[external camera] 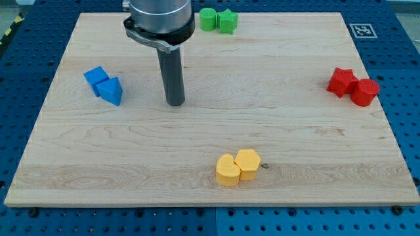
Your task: Move the red circle down to the red star
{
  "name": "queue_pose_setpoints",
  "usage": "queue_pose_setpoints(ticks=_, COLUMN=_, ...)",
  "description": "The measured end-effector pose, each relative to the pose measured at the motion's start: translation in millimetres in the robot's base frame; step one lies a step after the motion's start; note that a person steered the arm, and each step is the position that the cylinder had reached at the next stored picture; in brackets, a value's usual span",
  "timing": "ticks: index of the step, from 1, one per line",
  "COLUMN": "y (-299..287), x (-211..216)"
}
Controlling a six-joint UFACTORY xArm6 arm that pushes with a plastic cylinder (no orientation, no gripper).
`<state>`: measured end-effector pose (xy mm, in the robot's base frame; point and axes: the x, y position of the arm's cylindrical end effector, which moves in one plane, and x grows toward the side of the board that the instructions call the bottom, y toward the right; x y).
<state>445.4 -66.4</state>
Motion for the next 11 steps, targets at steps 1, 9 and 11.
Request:
queue_pose_setpoints(ticks=1, y=0, x=0)
queue_pose_setpoints(ticks=9, y=381, x=-83)
queue_pose_setpoints(ticks=11, y=365, x=-9)
